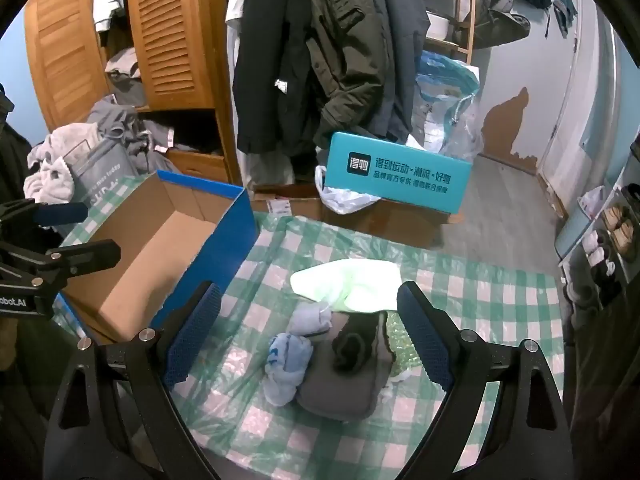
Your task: Organize soft objects
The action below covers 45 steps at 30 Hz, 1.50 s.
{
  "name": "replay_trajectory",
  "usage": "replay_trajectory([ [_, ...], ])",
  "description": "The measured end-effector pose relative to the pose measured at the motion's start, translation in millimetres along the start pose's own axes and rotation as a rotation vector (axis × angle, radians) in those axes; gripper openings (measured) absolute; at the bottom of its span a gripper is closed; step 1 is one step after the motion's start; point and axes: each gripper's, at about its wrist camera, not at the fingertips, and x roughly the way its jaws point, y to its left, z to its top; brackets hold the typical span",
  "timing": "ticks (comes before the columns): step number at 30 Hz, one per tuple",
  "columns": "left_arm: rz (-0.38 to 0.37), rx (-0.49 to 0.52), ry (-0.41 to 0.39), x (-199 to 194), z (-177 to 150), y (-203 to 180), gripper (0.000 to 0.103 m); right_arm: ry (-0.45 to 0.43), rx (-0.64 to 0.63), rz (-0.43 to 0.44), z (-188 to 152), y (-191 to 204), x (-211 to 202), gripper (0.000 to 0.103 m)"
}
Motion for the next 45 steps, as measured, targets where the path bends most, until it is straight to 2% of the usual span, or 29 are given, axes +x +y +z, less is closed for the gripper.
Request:
replay_trajectory([
  [15,-0.031,-0.015,-0.002,-2.9,8.8,-0.6,0.09,-0.001,0.003,-0.003,0.2,-1.4,-0.7,0.088],
  [45,-0.046,-0.024,-0.01,-2.4,-1.5,-5.5,0.09,0.002,0.001,-0.005,-0.2,-3.2,-1.3,0.088],
])
